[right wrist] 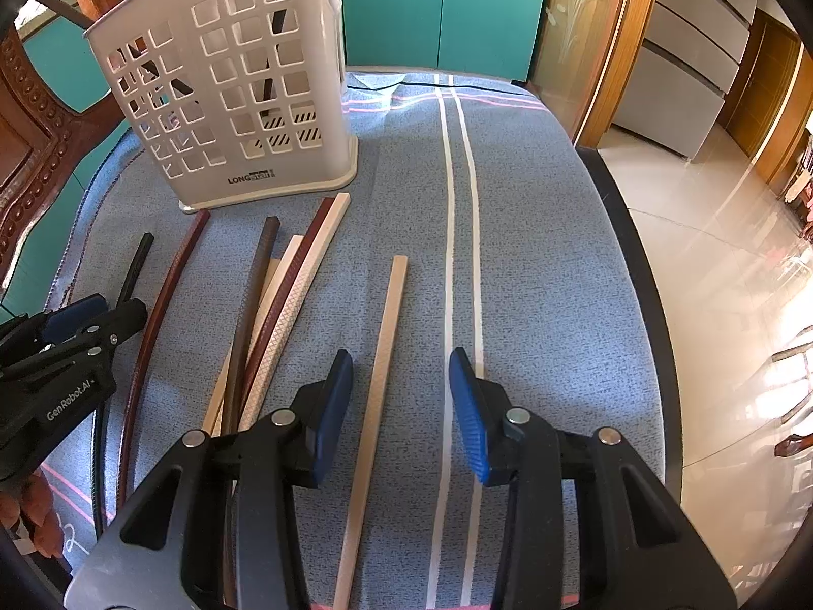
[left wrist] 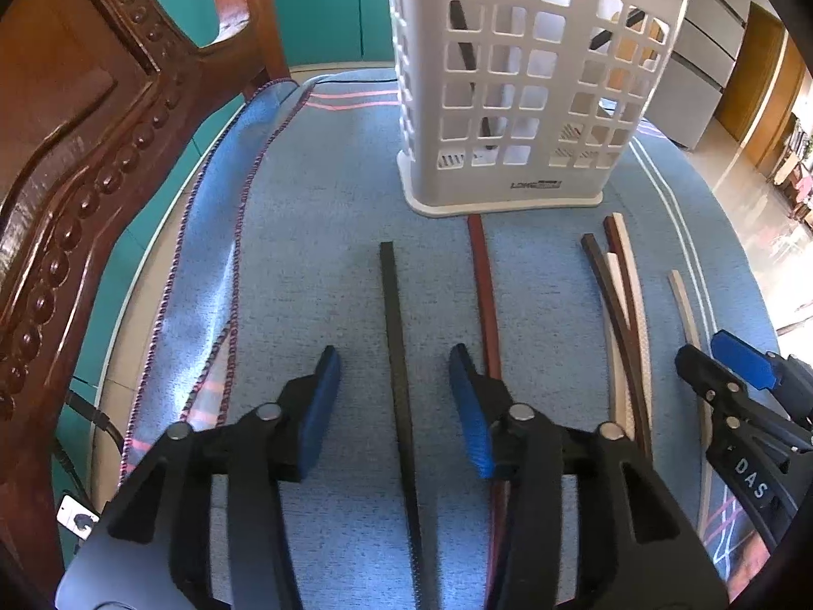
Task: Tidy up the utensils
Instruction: 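Carry both chopsticks over the white holder and open both grippers to release them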
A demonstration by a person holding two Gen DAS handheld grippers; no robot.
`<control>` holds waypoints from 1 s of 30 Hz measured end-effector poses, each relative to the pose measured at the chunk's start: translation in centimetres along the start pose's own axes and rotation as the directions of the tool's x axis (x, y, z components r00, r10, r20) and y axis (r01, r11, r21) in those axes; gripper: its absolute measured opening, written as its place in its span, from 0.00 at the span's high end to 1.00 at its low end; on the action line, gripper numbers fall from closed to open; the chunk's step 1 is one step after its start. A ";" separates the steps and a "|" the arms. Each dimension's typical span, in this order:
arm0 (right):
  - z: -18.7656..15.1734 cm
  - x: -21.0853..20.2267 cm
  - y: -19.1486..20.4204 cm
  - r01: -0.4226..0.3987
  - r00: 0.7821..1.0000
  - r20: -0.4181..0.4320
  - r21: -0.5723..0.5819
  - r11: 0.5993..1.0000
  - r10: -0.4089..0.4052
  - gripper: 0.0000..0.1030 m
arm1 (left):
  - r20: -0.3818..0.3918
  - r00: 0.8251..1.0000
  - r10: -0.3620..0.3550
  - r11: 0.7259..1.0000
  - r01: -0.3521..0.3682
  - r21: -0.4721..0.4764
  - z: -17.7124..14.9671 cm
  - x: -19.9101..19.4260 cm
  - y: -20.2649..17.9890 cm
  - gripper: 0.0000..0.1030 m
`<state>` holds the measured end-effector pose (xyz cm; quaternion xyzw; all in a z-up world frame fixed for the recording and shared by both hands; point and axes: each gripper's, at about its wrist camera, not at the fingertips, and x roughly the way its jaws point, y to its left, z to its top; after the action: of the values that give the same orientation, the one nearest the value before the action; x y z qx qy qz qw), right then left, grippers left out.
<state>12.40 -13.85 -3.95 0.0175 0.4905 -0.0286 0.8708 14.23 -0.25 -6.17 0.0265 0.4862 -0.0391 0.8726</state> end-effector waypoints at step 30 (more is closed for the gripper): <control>-0.1 -0.2 0.7 -0.054 0.998 -0.015 -0.034 0.998 0.054 0.81 | 0.000 0.999 -0.037 0.999 0.037 0.001 0.5 0.3 -0.4 0.69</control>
<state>12.26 -13.19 -3.82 0.0163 0.4962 0.0034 0.8681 14.79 -0.68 -6.21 0.0180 0.4865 -0.0553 0.8717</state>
